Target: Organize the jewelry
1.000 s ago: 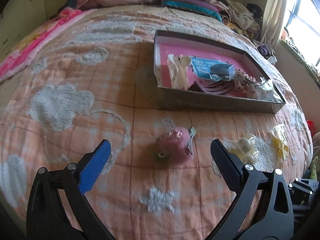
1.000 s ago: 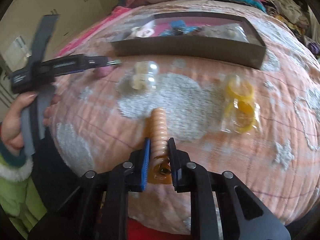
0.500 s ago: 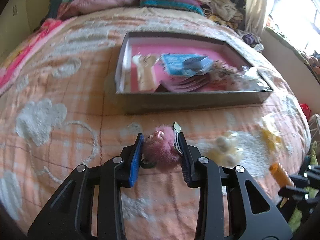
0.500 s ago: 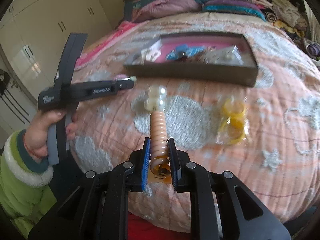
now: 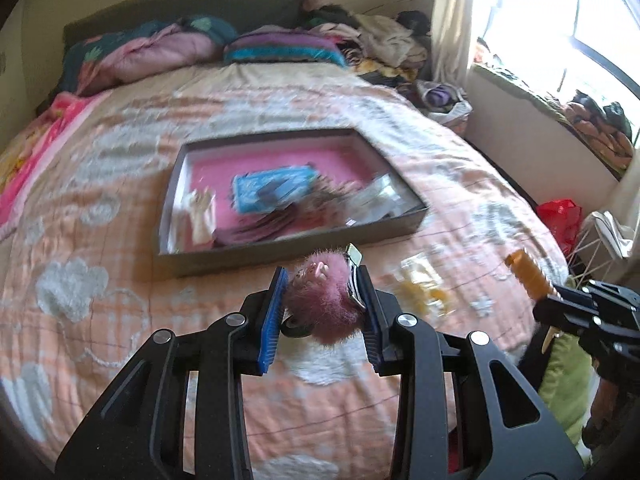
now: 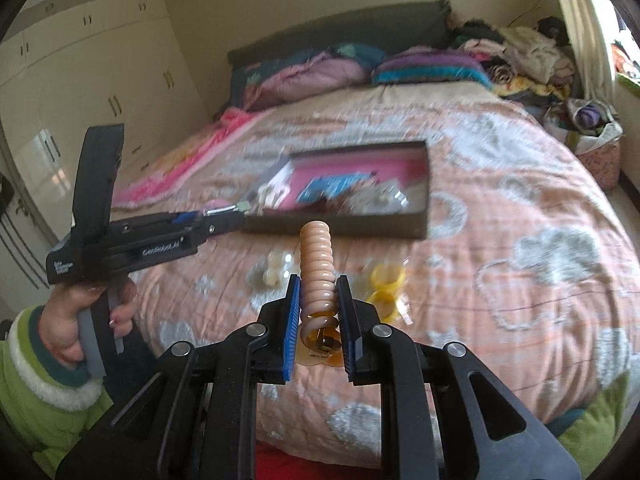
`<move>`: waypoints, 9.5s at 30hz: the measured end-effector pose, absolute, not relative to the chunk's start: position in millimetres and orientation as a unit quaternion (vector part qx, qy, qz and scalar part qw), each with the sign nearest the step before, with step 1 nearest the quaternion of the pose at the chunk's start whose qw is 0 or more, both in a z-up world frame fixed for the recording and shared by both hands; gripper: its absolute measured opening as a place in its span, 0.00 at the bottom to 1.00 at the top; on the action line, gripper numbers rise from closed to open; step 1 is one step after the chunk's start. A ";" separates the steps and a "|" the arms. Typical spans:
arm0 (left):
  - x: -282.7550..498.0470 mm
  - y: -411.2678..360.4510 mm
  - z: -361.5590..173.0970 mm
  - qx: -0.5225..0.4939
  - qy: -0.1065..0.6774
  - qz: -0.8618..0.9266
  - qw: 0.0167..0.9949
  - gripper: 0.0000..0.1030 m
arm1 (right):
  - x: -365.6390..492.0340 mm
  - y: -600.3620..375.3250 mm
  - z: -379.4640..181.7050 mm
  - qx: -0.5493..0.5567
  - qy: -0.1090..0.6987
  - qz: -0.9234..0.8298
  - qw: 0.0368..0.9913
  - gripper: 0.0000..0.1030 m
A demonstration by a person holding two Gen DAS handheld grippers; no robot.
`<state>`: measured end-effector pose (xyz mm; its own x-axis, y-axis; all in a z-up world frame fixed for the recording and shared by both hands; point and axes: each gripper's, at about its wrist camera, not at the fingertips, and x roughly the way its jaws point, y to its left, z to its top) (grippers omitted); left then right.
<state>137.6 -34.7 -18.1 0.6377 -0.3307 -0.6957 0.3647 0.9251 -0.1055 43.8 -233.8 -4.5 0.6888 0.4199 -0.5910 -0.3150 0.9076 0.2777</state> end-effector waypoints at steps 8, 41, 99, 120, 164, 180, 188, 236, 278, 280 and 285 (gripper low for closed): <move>125.4 -65.7 11.0 0.035 0.359 -0.216 0.907 0.25 | 21.4 -275.8 34.9 0.090 0.279 0.171 0.941 0.17; 163.9 -158.1 79.3 0.058 0.308 -0.255 0.915 0.25 | 31.1 -382.4 127.8 0.096 0.147 0.103 0.979 0.17; 289.7 -48.1 -72.6 0.049 0.445 -0.106 0.888 0.26 | 270.7 -219.9 -57.3 0.072 0.407 0.162 0.896 0.17; 270.6 -74.9 -64.1 0.051 0.447 -0.081 0.889 0.55 | 142.0 -314.5 36.7 0.115 0.279 0.107 0.947 0.80; 153.9 -82.7 61.7 0.045 0.333 -0.120 0.934 0.89 | 24.0 -318.1 123.7 0.074 0.156 0.104 0.979 0.94; 121.1 -37.3 63.3 0.027 0.318 -0.091 0.943 0.90 | 16.8 -268.3 120.6 0.031 0.174 0.151 0.973 0.94; 104.1 -22.6 44.8 0.019 0.332 -0.088 0.939 0.90 | 9.1 -241.4 110.9 0.008 0.193 0.189 0.963 0.94; 165.0 -37.0 -106.1 0.036 0.474 -0.131 0.870 0.89 | 143.2 -209.0 -119.7 -0.030 0.461 0.148 0.875 0.42; 159.7 2.9 -4.3 0.021 0.376 -0.131 0.917 0.34 | 99.5 -190.6 12.0 0.007 0.339 0.229 0.912 0.36; 164.3 5.5 5.2 0.022 0.366 -0.127 0.922 0.34 | 104.6 -189.2 19.1 0.005 0.332 0.229 0.915 0.36; 176.4 7.4 21.2 0.025 0.348 -0.122 0.929 0.34 | 120.4 -187.1 38.0 0.004 0.309 0.224 0.924 0.36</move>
